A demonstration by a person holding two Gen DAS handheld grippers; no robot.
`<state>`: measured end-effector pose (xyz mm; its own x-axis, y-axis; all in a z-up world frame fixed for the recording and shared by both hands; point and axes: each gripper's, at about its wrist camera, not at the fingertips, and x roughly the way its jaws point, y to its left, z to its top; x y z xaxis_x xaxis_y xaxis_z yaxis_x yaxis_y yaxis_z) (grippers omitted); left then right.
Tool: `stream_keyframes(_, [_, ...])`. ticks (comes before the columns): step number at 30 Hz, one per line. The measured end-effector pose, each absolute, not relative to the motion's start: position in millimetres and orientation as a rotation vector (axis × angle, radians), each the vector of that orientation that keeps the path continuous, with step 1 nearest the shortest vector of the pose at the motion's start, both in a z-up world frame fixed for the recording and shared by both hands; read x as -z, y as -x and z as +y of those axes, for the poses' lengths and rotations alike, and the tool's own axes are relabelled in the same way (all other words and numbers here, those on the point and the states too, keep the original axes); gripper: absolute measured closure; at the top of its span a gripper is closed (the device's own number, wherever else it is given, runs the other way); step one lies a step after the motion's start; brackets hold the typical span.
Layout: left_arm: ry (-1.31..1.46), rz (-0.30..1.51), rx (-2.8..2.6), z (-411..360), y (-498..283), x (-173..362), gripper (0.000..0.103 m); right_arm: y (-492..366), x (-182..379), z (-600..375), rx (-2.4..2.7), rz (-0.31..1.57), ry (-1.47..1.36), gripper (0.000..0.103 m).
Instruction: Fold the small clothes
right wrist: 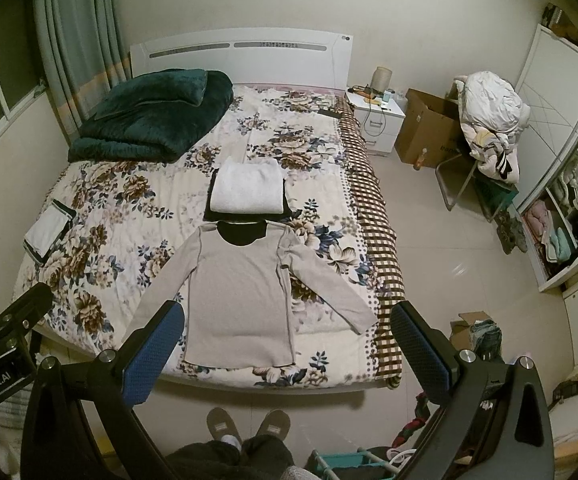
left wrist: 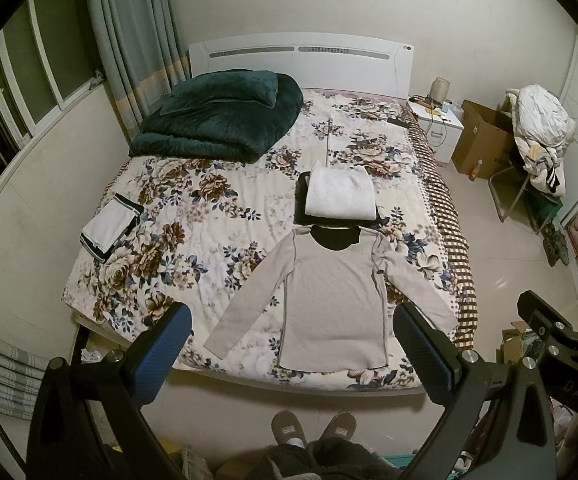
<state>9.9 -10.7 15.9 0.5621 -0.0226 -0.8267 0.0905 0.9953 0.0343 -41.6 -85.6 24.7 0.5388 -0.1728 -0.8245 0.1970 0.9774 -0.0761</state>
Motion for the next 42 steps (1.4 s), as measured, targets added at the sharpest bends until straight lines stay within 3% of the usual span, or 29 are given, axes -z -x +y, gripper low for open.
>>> stream_keyframes(19, [-0.071, 0.974, 0.07, -11, -10, -16, 0.0, 39, -24, -84, 0.22, 0.975, -0.028, 0.0])
stream_keyframes(23, [-0.08, 0.98, 0.065, -26, -26, -30, 0.0, 36, -22, -82, 0.22, 0.98, -0.031, 0.0])
stream_keyframes(27, [-0.13, 0.943, 0.028, -41, -70, -4, 0.0, 26, -4, -87, 0.231, 0.993, -0.081, 0.0])
stream_keyframes(32, [-0.186, 0.902, 0.026, -45, -102, 75, 0.0, -2, 76, -138, 0.333, 1.04, -0.233, 0.0])
stream_keyframes(42, [-0.251, 1.07, -0.009, -82, -182, 303, 0.0, -37, 360, -324, 0.689, 1.229, -0.539, 0.0])
